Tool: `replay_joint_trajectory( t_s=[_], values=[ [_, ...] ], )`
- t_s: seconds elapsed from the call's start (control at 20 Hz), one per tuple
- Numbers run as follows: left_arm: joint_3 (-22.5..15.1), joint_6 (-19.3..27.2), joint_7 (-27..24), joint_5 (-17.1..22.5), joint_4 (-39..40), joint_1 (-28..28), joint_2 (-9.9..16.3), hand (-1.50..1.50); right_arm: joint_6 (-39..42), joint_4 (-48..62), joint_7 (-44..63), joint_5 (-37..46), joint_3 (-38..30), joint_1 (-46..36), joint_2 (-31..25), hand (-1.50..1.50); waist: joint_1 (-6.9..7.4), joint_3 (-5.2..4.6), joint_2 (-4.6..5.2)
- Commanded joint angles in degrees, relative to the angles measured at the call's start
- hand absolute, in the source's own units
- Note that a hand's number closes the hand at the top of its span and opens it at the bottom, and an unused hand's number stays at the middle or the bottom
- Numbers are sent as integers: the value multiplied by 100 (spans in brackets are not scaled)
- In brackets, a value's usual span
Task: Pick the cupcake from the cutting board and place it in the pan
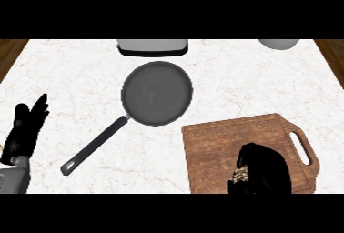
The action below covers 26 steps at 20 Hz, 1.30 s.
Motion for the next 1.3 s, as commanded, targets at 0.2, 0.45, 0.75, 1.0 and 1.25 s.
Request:
replay_joint_trajectory(
  t_s=[0.2, 0.45, 0.75, 1.0, 1.25],
  values=[
    [-19, 59, 196, -192, -376, 111, -229, 0, -458, -764, 26, 830, 739, 1063, -6, 150, -11, 1, -8],
    [132, -72, 37, -103, -235, 194, -27, 0, -1216, -1633, -399, 1755, 726, 465, -436, 150, -38, -1, -51],
    [112, -24, -182, -167, 65, 111, -254, 0, -1274, -1867, -501, 2083, 1018, -73, 74, 150, -5, -1, -2],
    [141, -157, 74, -193, -224, 115, -145, 0, -904, -720, -503, 1833, 356, -1599, 1148, 150, 56, 0, 8],
    [162, -175, -5, -172, -220, 162, -216, 0, -2014, 693, -536, 1132, -276, -2540, 1240, 150, 103, 2, 23]
  ],
)
